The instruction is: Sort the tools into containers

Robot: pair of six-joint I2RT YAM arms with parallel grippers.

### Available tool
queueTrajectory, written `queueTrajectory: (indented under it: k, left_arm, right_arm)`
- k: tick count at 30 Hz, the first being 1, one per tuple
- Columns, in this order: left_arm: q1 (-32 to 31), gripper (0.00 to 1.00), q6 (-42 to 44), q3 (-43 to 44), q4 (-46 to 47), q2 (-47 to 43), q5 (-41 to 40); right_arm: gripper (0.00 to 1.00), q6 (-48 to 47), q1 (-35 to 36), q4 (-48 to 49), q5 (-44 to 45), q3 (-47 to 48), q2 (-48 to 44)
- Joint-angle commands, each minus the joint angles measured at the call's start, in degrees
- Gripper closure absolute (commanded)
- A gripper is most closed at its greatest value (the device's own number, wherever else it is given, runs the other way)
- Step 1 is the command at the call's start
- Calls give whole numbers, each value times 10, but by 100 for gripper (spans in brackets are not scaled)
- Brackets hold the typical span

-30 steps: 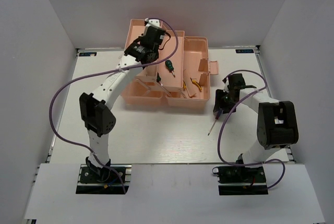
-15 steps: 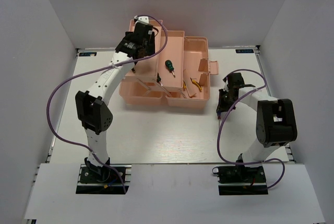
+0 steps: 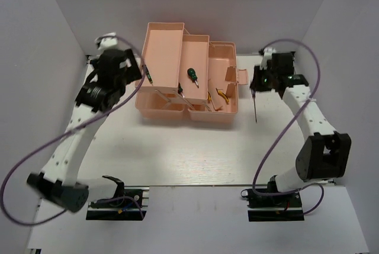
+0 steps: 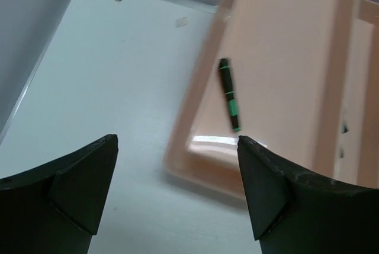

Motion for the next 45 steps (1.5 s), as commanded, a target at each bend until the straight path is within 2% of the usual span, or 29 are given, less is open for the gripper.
queueTrajectory:
  k: [1,2,5,7,8,9,10,11,13,14,15,18,22,29,32,35,36,38,39,42,45]
  left_arm:
    - [33,8,-96,-133,-41,-64,1]
    - [45,8,-135,-184,-41,-97,18]
    - [61,9,-174,-255,-19,-142,54]
    - [67,16,-194,-316,-1,-157,106]
    - [75,19,-210,-333,18,-157,144]
    - [83,28,-217,-368,31,-157,163]
    - [83,31,-217,-384,47,-157,180]
    - [97,32,-233,-407,67,-157,197]
    - [108,32,-249,-426,84,-157,212]
    - [119,31,-262,-442,99,-165,226]
    - [119,30,-268,-450,106,-173,234]
    - [131,26,-282,-479,119,-181,257]
    - [143,26,-282,-511,119,-205,279]
    - [149,26,-282,-544,139,-212,317]
    - [149,26,-282,-544,145,-206,323]
    - [154,25,-282,-538,151,-196,323]
    - [154,23,-282,-538,151,-196,323]
    - [154,21,-276,-531,151,-190,323]
    - [154,20,-276,-526,151,-179,318]
    - [159,18,-276,-520,165,-168,318]
    - [159,17,-282,-520,180,-154,330]
  right_arm:
    - [100,-65,2,36,-95,109,-44]
    - [100,-66,7,45,-150,155,-35]
    - [100,-26,25,82,-223,220,-1]
    - [100,8,44,140,-275,263,60]
    - [100,60,62,173,-310,292,77]
    - [100,79,70,211,-323,321,94]
    - [100,98,91,228,-346,336,130]
    - [100,166,112,281,-348,348,166]
    - [100,207,141,349,-357,418,213]
    - [100,216,162,353,-356,443,267]
    - [100,236,172,353,-355,521,286]
    - [100,268,210,351,-340,610,358]
    - [100,275,256,368,-314,589,370]
    - [99,245,271,344,-272,554,385]
    - [84,218,273,322,-253,544,400]
    - [76,196,271,306,-236,541,416]
    - [65,184,271,300,-235,545,422]
    - [52,168,271,299,-233,554,426]
    - [41,163,270,299,-243,560,425]
    - [30,125,269,273,-271,557,402]
    - [30,95,266,273,-304,518,329]
